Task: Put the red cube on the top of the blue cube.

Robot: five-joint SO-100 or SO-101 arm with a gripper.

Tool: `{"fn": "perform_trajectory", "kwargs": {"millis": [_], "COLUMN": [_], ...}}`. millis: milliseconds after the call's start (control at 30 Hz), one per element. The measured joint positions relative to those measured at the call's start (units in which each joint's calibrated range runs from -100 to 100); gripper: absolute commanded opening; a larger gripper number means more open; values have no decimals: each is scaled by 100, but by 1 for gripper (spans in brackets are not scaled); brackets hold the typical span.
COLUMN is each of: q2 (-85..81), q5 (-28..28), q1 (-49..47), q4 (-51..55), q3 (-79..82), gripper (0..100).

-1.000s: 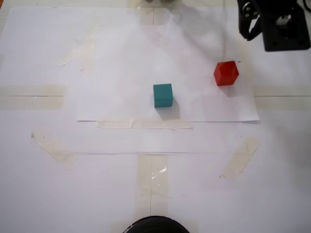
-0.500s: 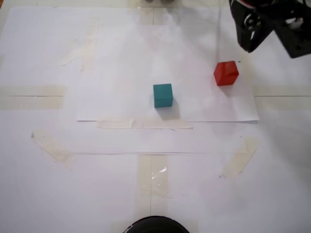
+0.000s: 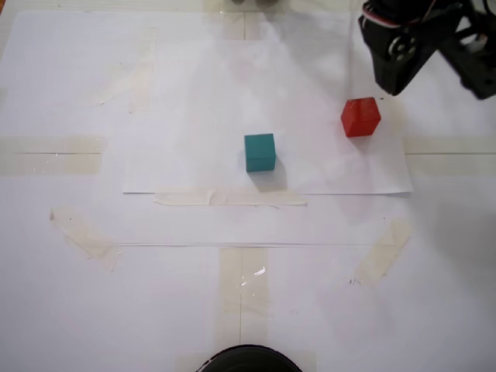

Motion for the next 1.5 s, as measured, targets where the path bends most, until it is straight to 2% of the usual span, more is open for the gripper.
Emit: {"fn": "perform_trajectory", "kwargs": {"millis": [200,367,533,933,1200,1500], "q2": [-26,-130,-130,-130,-165,-616], "q5": [-230,-317,-342,-366,-420,-957], "q1": [117,117,161,358,424,161], "q4": [-724,-748,-130,2066,2220,2416], "q3": [859,967,759,-1075,-1211,-1157], "gripper": [0,0,0,0,0,0]}}
